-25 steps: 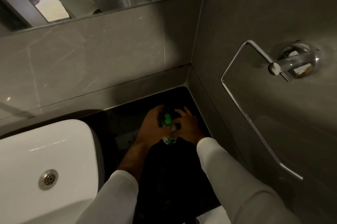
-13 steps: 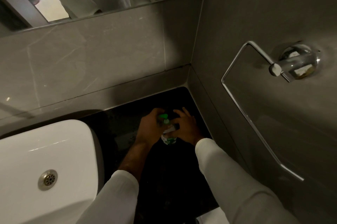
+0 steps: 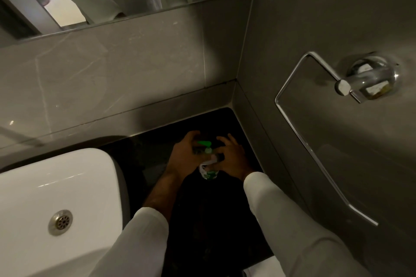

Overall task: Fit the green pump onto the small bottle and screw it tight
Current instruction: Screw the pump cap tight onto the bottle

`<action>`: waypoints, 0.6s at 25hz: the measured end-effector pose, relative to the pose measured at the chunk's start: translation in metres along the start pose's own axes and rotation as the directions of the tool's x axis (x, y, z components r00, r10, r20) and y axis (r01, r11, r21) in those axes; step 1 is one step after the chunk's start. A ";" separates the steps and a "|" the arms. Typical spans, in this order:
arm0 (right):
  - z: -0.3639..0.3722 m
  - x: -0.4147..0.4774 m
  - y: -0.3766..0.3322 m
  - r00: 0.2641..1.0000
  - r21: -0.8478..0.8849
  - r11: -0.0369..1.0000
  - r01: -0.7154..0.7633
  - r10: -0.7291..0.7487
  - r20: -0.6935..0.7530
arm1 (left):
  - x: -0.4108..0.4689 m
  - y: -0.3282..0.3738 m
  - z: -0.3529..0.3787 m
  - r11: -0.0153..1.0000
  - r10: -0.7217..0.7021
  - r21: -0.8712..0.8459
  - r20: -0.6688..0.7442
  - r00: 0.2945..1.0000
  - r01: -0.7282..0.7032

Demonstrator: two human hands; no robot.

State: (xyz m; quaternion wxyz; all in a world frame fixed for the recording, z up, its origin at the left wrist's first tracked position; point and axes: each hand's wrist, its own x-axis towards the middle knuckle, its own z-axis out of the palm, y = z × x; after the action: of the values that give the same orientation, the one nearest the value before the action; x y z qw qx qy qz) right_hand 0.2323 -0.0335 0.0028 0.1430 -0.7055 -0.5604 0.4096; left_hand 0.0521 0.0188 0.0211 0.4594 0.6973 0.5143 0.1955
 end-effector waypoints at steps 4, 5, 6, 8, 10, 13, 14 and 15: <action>0.001 -0.001 -0.003 0.996 -0.034 0.996 0.088 -0.087 0.018 | -0.001 -0.008 0.005 1.000 -0.001 0.001 -0.006 1.000 0.001; 0.001 -0.001 -0.002 0.994 -0.051 0.993 0.108 -0.107 0.023 | -0.001 -0.010 0.006 1.000 0.000 -0.010 0.010 1.000 0.000; 0.000 0.000 -0.001 0.993 -0.061 0.992 0.115 -0.113 0.028 | -0.001 -0.012 0.006 1.000 0.007 -0.021 0.020 1.000 -0.007; 0.000 0.001 -0.001 0.994 -0.065 0.993 0.102 -0.100 0.042 | -0.001 -0.013 0.005 0.999 0.027 -0.044 0.037 0.999 -0.026; 0.000 0.002 0.000 0.994 -0.066 0.993 0.100 -0.096 0.057 | 0.001 -0.012 0.004 0.998 0.035 -0.050 0.076 0.996 -0.032; 0.000 0.002 0.000 0.992 -0.075 0.990 0.118 -0.114 0.060 | 0.004 -0.007 -0.003 0.999 0.041 0.017 0.151 0.988 -0.045; 0.000 0.001 0.000 0.992 -0.071 0.991 0.117 -0.113 0.057 | 0.003 -0.004 -0.007 0.997 0.062 0.041 0.147 0.987 -0.069; -0.001 0.000 -0.001 0.992 -0.067 0.991 0.116 -0.113 0.053 | 0.001 0.000 -0.011 0.992 0.097 0.066 0.121 0.988 -0.106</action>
State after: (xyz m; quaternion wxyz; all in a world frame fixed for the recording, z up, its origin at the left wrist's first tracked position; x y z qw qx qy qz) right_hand 0.2321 -0.0331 0.0038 0.1275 -0.6664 -0.6174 0.3980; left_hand 0.0442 0.0250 0.0262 0.4527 0.7491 0.4570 0.1585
